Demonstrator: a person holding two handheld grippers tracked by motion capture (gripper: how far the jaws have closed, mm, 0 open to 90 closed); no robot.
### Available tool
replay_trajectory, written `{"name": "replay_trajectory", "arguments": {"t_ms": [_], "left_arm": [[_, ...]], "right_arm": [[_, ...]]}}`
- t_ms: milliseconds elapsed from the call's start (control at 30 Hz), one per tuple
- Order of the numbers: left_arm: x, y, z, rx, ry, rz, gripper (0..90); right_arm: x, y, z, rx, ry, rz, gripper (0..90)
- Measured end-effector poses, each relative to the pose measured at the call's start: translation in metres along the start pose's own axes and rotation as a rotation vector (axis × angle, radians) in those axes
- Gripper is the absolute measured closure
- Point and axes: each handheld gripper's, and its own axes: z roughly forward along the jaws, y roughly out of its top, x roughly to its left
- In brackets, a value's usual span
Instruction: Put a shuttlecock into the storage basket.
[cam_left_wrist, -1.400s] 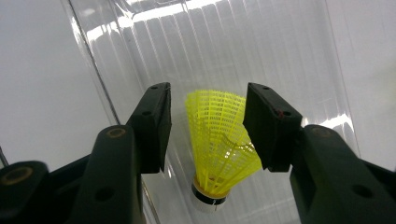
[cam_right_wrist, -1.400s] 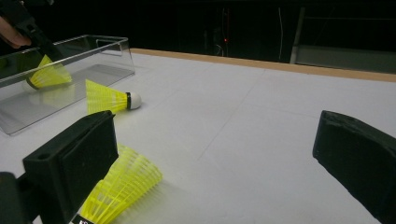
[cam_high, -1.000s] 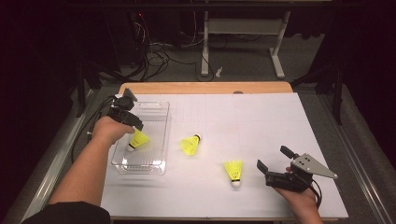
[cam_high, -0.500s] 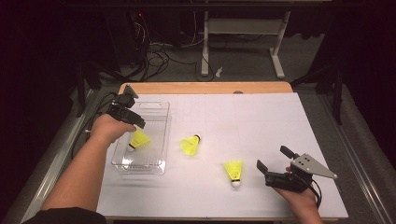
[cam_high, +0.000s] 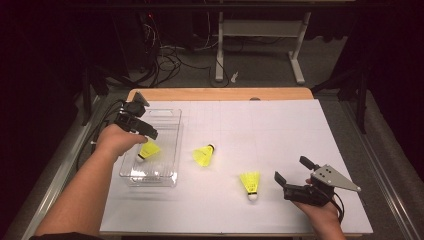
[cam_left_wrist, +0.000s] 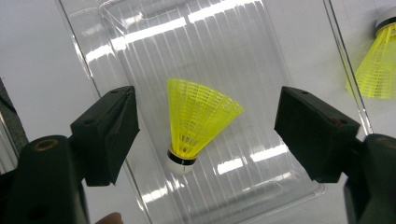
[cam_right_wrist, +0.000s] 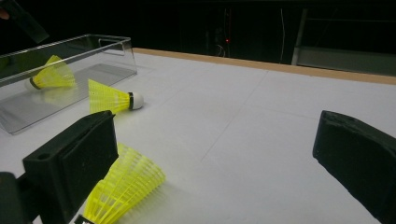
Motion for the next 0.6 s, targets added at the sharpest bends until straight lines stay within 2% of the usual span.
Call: {"name": "replay_trajectory", "arguments": {"t_ms": [200, 300, 600], "left_arm": [[-0.007, -0.004, -0.005, -0.004, -0.009, 0.010, 16.0], [-0.014, -0.006, -0.007, -0.002, -0.023, 0.035, 15.6], [-0.034, -0.010, -0.013, 0.008, -0.044, 0.068, 8.7]], "right_arm": [[0.000, 0.000, 0.000, 0.001, -0.001, 0.000, 0.6], [0.000, 0.000, 0.000, 0.003, -0.002, -0.002, 0.6], [0.001, 0.000, 0.001, 0.006, 0.002, -0.001, 0.6]]}}
